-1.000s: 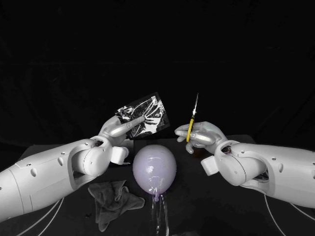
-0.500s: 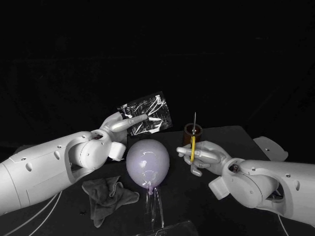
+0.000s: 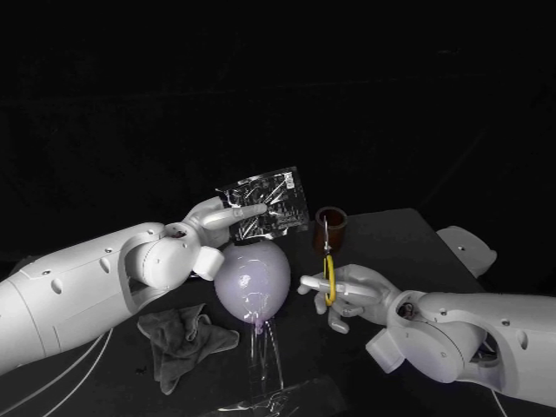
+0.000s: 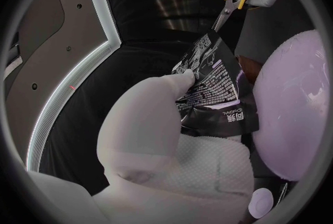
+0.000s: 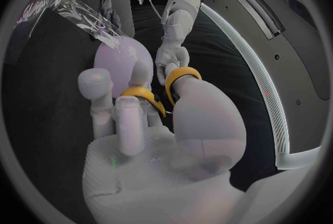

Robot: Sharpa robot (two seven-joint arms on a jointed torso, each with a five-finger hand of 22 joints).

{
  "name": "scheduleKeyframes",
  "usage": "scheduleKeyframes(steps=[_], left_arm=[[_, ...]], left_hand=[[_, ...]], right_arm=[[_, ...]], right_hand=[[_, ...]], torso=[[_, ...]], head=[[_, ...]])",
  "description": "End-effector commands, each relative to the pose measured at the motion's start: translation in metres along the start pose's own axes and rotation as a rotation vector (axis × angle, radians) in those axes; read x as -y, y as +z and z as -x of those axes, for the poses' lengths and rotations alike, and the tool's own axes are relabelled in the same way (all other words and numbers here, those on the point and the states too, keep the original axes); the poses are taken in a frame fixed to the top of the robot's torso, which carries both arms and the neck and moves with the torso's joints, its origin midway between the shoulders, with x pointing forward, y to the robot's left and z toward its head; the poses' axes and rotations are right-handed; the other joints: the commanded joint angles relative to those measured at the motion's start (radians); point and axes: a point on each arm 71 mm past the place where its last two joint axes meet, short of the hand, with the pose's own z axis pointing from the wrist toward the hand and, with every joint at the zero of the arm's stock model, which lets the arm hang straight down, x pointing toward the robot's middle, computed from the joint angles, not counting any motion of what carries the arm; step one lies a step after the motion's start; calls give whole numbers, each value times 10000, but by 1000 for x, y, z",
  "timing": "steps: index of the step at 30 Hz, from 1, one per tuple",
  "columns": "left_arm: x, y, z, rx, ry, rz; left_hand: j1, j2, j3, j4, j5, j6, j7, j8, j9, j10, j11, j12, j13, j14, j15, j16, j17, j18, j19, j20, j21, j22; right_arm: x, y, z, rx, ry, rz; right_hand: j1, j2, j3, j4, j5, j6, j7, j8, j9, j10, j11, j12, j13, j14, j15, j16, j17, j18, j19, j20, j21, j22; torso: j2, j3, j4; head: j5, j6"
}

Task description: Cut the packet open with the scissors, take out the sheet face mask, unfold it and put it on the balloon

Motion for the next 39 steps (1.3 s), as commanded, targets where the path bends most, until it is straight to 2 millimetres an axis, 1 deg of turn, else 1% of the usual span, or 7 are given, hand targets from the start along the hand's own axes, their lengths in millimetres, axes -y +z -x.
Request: scheduleKeyframes(steps=[1, 7, 10, 19, 26, 35, 39], left_arm=[[-3, 4, -5, -547, 57, 693], [-5, 9, -7, -687, 110, 1100], [-4, 10, -6, -696, 149, 1210], [4, 13, -4, -596, 343, 1267], [8, 15, -1, -443, 399, 1263], [9, 16, -2, -517, 420, 1360], [9, 16, -4, -662, 433, 1395]], left_hand=[[-6, 89, 94, 53, 31, -90, 10, 41, 2117, 66, -6, -24, 14, 53, 5, 70, 14, 111, 64, 3, 47, 15], [-36, 92, 112, 62, 31, -100, 5, 64, 2161, 77, -11, -22, 15, 74, -2, 74, 28, 109, 80, -11, 83, 31], [-43, 90, 116, 61, 31, -101, 3, 72, 2175, 82, -14, -20, 15, 81, -4, 76, 33, 110, 86, -16, 94, 37], [-157, 63, 182, 78, 32, -143, -30, 185, 2388, 146, -46, -17, 16, 237, -57, 127, 106, 119, 193, -89, 257, 111], [-189, 65, 223, 78, 33, -169, -36, 221, 2471, 163, -56, -18, 15, 298, -74, 141, 137, 115, 225, -120, 317, 138], [-215, 58, 256, 74, 33, -189, -44, 261, 2553, 191, -65, -12, 17, 332, -85, 141, 160, 111, 238, -142, 357, 157], [-232, 56, 266, 79, 32, -197, -46, 278, 2588, 202, -68, -11, 18, 345, -88, 140, 170, 109, 243, -148, 374, 164]], right_arm=[[2, -3, -10, -547, -292, 155], [8, -8, -19, -874, -151, 248], [12, -10, -24, -1083, -106, 234], [26, -16, -36, -1417, -86, 271], [30, -18, -39, -1413, -150, 318], [32, -19, -42, -1470, -239, 323], [32, -18, -43, -1545, -255, 314]], right_hand=[[208, -86, -332, 123, -39, -83, 364, -222, -250, -183, 138, -1368, -1224, 591, 130, -5, 435, 50, 28, 76, -25, 26], [590, 4, -889, 308, -36, 245, 373, -429, -596, 629, 126, -2562, -2432, 618, 125, 60, 520, 43, 149, 126, 164, 202], [616, 14, -934, 322, -32, 283, 370, -433, -614, 626, 132, -2648, -2500, 612, 128, 48, 497, 42, 138, 129, 145, 197], [693, -34, -1814, 450, -28, 119, 869, -709, -905, -1377, 701, -4001, -3849, 456, 621, -156, 99, 106, -257, 471, -573, -169], [819, 87, -2360, 482, -33, -279, 1070, -820, -1097, -1972, 921, -4009, -4556, 407, 794, -160, 45, 157, -380, 656, -746, -238], [1174, 369, -3570, 578, -21, -1788, 1542, -803, -1565, -3522, 1451, -3925, -5738, 152, 1241, -343, -463, 351, -1130, 1001, -1921, -876], [1402, 515, -4082, 706, -36, -2088, 1647, -802, -1688, -3715, 1503, -3971, -6032, 133, 1331, -308, -491, 439, -1286, 1094, -2169, -1031]], torso=[[3, 24, -9], [6, 36, -20], [0, 80, -29], [-23, 232, -83], [-19, 199, -72], [-31, 181, -52], [-33, 173, -45]], head=[[-28, -119], [-77, -339], [-87, -409], [-54, -551], [-113, -625], [-183, -721], [-155, -750]])
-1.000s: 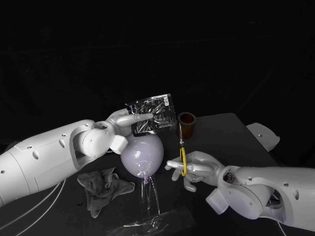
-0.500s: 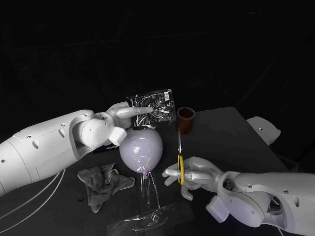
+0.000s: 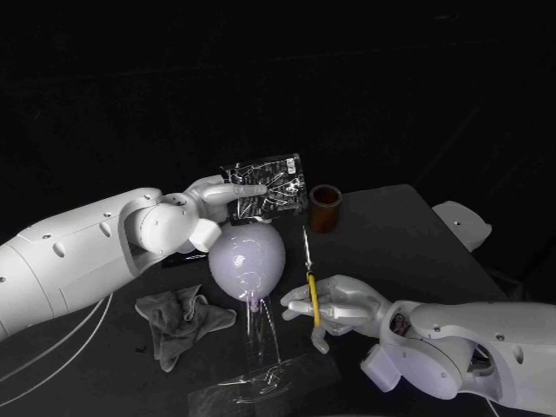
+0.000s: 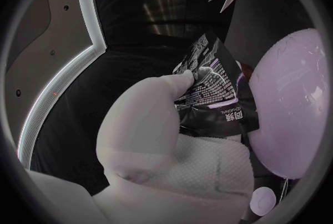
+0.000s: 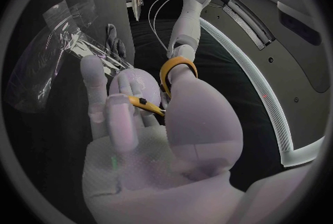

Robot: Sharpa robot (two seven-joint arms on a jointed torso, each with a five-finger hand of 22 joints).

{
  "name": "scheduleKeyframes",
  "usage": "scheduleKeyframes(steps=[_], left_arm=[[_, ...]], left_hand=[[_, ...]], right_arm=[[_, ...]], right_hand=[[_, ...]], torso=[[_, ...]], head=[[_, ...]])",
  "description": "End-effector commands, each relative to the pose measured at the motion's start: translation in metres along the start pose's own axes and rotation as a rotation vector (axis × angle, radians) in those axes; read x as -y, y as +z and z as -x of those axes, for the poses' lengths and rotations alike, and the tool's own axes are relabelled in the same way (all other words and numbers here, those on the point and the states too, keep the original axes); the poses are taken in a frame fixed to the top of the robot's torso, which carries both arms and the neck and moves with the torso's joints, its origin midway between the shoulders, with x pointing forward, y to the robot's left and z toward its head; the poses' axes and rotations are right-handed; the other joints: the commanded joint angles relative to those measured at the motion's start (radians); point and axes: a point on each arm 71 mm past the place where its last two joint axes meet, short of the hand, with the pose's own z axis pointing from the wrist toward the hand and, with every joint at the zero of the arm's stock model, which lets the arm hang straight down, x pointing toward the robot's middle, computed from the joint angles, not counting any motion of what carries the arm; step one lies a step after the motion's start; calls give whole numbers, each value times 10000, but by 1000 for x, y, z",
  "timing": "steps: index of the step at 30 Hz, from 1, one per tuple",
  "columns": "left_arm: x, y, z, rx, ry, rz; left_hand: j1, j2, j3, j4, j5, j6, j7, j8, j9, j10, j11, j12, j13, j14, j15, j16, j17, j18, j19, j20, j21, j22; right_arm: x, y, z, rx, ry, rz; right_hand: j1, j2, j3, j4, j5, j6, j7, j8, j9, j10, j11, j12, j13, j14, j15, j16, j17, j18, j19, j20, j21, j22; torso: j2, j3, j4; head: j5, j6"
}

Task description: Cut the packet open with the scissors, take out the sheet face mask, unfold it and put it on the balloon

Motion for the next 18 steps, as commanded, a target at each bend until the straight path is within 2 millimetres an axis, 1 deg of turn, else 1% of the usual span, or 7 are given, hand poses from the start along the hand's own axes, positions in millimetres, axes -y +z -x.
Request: scheduleKeyframes(steps=[1, 6, 7, 8, 9, 12, 18], left_arm=[[2, 1, -6, -432, 52, 47], [2, 1, -9, -647, 109, 72], [1, 1, -9, -681, 128, 76], [1, 0, -9, -710, 144, 81], [1, 0, -9, -741, 160, 87], [1, -1, -8, -797, 191, 101], [1, -2, -6, -796, 202, 105]], left_hand=[[-1, 81, 72, 27, 30, -56, 22, 38, 2430, 63, 1, -11, 9, 42, 2, 24, 13, 121, 63, -41, 65, 11], [-12, 78, 74, 31, 29, -61, 21, 48, 2451, 69, 0, -10, 9, 48, 1, 23, 18, 119, 65, -44, 73, 15], [-12, 78, 74, 31, 29, -61, 21, 48, 2451, 69, 0, -10, 9, 48, 1, 23, 18, 119, 65, -44, 73, 15], [-17, 80, 76, 34, 29, -63, 21, 51, 2458, 71, 0, -10, 9, 50, 0, 23, 20, 119, 67, -45, 77, 16], [-17, 80, 76, 34, 29, -63, 21, 51, 2458, 71, 0, -10, 9, 50, 0, 23, 20, 119, 67, -45, 77, 16], [-32, 77, 78, 40, 29, -70, 18, 65, 2487, 80, -2, -9, 10, 59, -2, 22, 28, 118, 71, -48, 89, 22], [-48, 79, 85, 47, 29, -81, 14, 84, 2528, 93, -7, -8, 11, 75, -7, 23, 40, 118, 80, -54, 107, 29]], right_arm=[[-2, 0, -4, -291, -152, 260], [-2, 1, -5, -372, -55, 213], [-2, 1, -6, -373, -34, 206], [-2, 1, -6, -372, -16, 200], [-2, 1, -6, -367, 14, 193], [-2, 0, -5, -327, 106, 182], [-2, -1, -2, -250, 207, 200]], right_hand=[[123, 20, -171, 59, -35, -111, 550, 4, -40, -90, 27, -22, -97, 125, 55, 12, -29, 197, -87, 15, -120, -71], [410, -1, -717, 411, -33, -671, 686, 0, -211, -448, 151, -32, -443, 86, 149, 34, -106, 279, -329, 114, -561, -368], [410, -1, -717, 411, -33, -671, 686, 0, -211, -448, 151, -32, -443, 86, 149, 34, -106, 279, -329, 114, -561, -368], [569, -10, -847, 613, -33, -886, 714, 69, -250, -497, 193, -6, -549, 91, 175, 68, -87, 296, -370, 154, -657, -450], [608, -18, -874, 660, -41, -923, 730, 85, -255, -511, 184, -10, -573, 89, 187, 72, -93, 311, -381, 153, -685, -473], [726, 10, -930, 799, -26, -952, 729, 178, -247, -491, 182, 5, -633, 131, 190, 137, 12, 313, -345, 159, -642, -469], [920, 135, -1030, 1004, -29, -876, 671, 424, -210, -287, 130, 60, -698, 182, 157, 216, 107, 303, -242, 132, -497, -425]], torso=[[-3, -13, 9], [4, -17, -5], [5, -16, -7], [3, -16, -7], [2, -17, -7], [-3, -14, 7], [-4, -9, -1]], head=[[25, -32], [35, -91], [33, -94], [33, -98], [30, -105], [0, -94], [-16, -85]])
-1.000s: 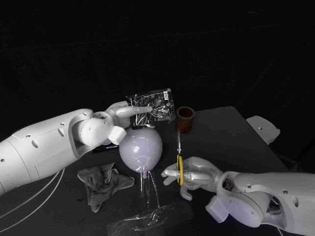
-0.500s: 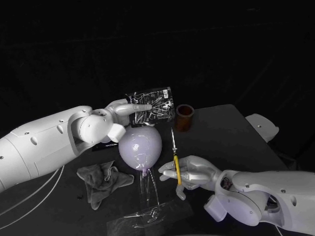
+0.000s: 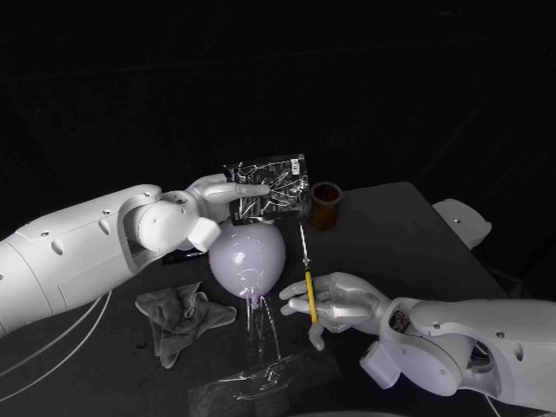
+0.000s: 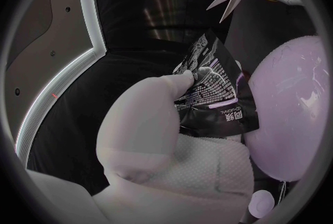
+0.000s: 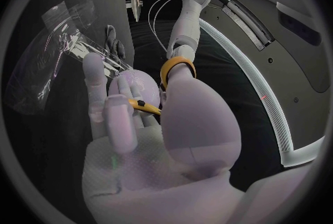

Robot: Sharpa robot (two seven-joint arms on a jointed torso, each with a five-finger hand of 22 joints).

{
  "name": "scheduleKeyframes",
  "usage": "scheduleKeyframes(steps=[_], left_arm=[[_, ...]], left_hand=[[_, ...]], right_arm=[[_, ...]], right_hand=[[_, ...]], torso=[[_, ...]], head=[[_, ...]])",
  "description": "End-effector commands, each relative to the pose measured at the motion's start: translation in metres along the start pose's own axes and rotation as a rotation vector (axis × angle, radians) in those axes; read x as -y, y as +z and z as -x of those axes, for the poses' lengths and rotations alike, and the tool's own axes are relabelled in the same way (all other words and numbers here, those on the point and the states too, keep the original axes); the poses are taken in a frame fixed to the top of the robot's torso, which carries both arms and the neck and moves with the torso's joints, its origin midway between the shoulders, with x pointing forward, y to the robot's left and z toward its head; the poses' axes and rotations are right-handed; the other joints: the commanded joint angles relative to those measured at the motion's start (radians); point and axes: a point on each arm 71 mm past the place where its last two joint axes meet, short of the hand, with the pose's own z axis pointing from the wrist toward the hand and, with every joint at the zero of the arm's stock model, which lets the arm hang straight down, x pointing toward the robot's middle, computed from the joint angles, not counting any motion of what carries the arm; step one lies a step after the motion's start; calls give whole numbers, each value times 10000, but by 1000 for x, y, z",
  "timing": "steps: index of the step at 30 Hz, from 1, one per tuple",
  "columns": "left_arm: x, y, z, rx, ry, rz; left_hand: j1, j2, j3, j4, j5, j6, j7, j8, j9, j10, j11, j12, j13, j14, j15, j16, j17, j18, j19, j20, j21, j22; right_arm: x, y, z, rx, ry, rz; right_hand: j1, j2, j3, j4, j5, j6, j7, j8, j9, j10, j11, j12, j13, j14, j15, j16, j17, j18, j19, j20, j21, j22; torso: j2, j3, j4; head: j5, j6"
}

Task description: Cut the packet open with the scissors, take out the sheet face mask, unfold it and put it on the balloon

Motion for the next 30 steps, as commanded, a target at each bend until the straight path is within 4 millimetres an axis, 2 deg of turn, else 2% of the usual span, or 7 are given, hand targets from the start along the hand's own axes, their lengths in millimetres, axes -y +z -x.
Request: scheduleKeyframes(steps=[1, 6, 12, 15, 30], left_arm=[[2, -1, -2, -349, 78, -45], [2, -1, -1, -381, 77, -55], [2, -2, -1, -459, 78, -83], [2, -3, -1, -483, 76, -108], [2, -4, -1, -577, 67, -155]], left_hand=[[-49, 80, 45, 5, 33, -45, 48, 60, 2479, 95, -8, -8, 13, 75, -8, 23, 11, 128, 46, -20, 41, 13], [-58, 83, 49, 10, 33, -49, 46, 70, 2500, 101, -10, -7, 13, 82, -10, 23, 17, 127, 50, -22, 49, 16], [-71, 86, 50, 17, 33, -56, 43, 83, 2529, 112, -13, -5, 14, 91, -13, 23, 25, 127, 55, -25, 61, 21], [-73, 86, 51, 18, 33, -57, 43, 86, 2534, 114, -14, -5, 15, 92, -13, 22, 27, 126, 55, -25, 62, 21], [-93, 89, 51, 29, 32, -69, 39, 105, 2576, 128, -18, -3, 16, 103, -17, 22, 38, 124, 58, -28, 75, 26]], right_arm=[[-2, -1, -1, -212, 205, 183], [-2, -2, 0, -182, 299, 181], [-2, -2, 2, -130, 338, 200], [-2, -1, 5, -70, 345, 198], [-4, -1, 6, -51, 358, 256]], right_hand=[[180, 81, -19, 105, -29, 59, 769, 131, 33, 176, -29, 84, -17, 198, 3, 60, 48, 148, 92, -43, 83, 41], [209, 107, -54, 133, -30, 75, 753, 183, 38, 220, -44, 85, -27, 196, -10, 61, 30, 150, 91, -56, 73, 26], [231, 143, -75, 155, -30, 84, 738, 221, 40, 241, -55, 79, -37, 180, -20, 44, -28, 156, 73, -64, 36, -1], [231, 143, -75, 155, -30, 84, 738, 221, 40, 241, -55, 79, -37, 180, -20, 44, -28, 156, 73, -64, 36, -1], [277, 251, -116, 194, -30, 58, 732, 281, 34, 220, -59, 35, -61, 135, -31, 0, -159, 175, -2, -74, -96, -92]], torso=[[0, 8, -5], [-4, 2, -6], [-8, 14, 2], [-12, 1, 2], [-5, 7, 6]], head=[[-19, 11], [-53, 26], [-109, 46], [-128, 63], [-160, 41]])
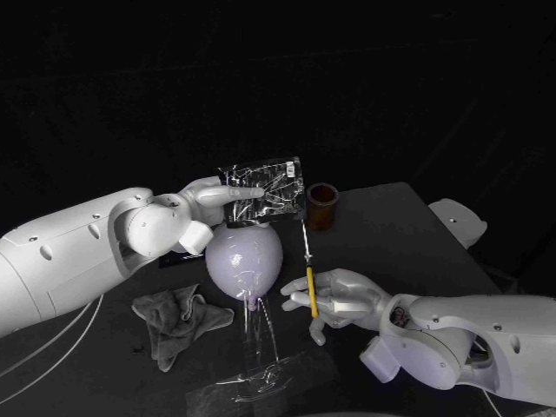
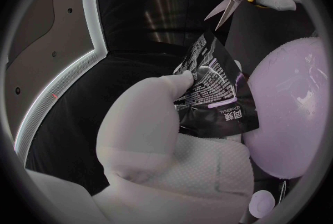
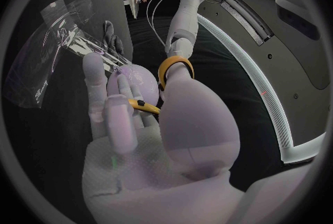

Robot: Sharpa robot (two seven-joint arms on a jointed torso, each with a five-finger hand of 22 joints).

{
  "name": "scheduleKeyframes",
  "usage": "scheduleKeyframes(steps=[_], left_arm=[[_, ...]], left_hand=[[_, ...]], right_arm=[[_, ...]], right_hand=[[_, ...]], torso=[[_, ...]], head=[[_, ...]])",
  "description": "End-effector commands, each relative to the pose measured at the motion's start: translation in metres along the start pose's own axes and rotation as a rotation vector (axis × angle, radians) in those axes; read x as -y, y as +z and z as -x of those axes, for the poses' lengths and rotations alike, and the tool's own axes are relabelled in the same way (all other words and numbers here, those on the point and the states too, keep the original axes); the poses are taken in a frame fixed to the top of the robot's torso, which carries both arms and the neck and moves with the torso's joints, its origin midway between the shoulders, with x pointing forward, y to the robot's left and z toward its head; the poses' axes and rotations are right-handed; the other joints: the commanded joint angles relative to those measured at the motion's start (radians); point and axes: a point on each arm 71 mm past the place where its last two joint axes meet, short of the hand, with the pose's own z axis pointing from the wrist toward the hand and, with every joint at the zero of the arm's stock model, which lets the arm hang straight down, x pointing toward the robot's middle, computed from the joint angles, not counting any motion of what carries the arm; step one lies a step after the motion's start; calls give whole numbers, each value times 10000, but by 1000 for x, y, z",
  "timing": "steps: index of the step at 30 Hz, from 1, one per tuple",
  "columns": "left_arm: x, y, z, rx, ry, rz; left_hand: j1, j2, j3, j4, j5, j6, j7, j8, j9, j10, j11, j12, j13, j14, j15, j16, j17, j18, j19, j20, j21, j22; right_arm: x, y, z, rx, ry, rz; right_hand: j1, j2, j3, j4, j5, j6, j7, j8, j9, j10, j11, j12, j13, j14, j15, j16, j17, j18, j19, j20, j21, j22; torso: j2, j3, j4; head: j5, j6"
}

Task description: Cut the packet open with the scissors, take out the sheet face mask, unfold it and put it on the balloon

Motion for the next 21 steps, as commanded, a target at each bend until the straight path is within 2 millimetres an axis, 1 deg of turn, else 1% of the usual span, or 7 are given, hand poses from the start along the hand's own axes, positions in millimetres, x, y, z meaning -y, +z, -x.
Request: scheduleKeyframes(steps=[1, 2, 6, 11, 13, 21], left_arm=[[2, 0, -3, -297, 11, -152], [2, 0, -3, -305, 11, -147], [2, 0, -4, -335, 14, -139], [2, 0, -4, -382, 44, -112], [2, 0, -4, -401, 59, -101], [2, 0, -7, -516, 98, -54]], left_hand=[[12, 90, 55, 32, 30, 5, 78, 18, 2440, 57, -17, 23, 9, 79, 6, 22, 17, 137, 60, -29, 37, 9], [11, 90, 55, 32, 30, 4, 78, 20, 2444, 59, -17, 23, 9, 80, 6, 22, 18, 137, 60, -29, 39, 9], [11, 90, 55, 32, 30, 4, 78, 20, 2444, 59, -17, 23, 9, 80, 6, 22, 18, 137, 60, -29, 39, 9], [11, 90, 55, 32, 30, 4, 78, 20, 2444, 59, -17, 23, 9, 80, 6, 22, 18, 137, 60, -29, 39, 9], [4, 90, 55, 35, 31, -2, 76, 28, 2462, 65, -19, 24, 9, 86, 3, 22, 24, 136, 61, -31, 44, 11], [4, 90, 55, 35, 31, -2, 76, 28, 2462, 65, -19, 24, 9, 86, 3, 22, 24, 136, 61, -31, 44, 11]], right_arm=[[-2, 0, -2, -233, 68, 219], [-3, 0, -2, -229, 63, 226], [-4, 0, -2, -231, 56, 251], [-6, 0, -2, -232, 51, 326], [-6, 0, -2, -226, 45, 351], [-10, 4, -3, -262, 21, 442]], right_hand=[[81, 53, 21, 58, -31, 58, 732, 36, 13, 41, 11, -33, -8, 137, -30, 5, -9, 197, -58, -18, -57, -9], [99, 93, 9, 65, -31, 43, 734, 52, 10, 34, 12, -43, -13, 134, -29, 6, -10, 196, -63, -20, -60, -14], [106, 108, 3, 67, -32, 40, 736, 59, 9, 34, 13, -45, -13, 123, -30, -7, -46, 205, -90, -20, -114, -48], [126, 146, -11, 69, -31, 38, 738, 81, 8, 40, 13, -47, -14, 113, -30, -14, -70, 207, -106, -19, -134, -64], [126, 146, -11, 69, -31, 38, 738, 81, 8, 40, 13, -47, -14, 113, -30, -14, -70, 207, -106, -19, -134, -64], [175, 239, -58, 66, -32, 54, 738, 150, 8, 82, 9, -40, -11, 117, -32, 1, -46, 201, -103, -20, -109, -58]], torso=[[5, 9, 4], [0, 7, 5], [-3, 2, 9], [-2, 14, -11], [-5, 7, -9], [-4, 8, 10]], head=[[-5, -3], [2, 0], [8, 5], [23, -13], [17, -13], [-11, 6]])
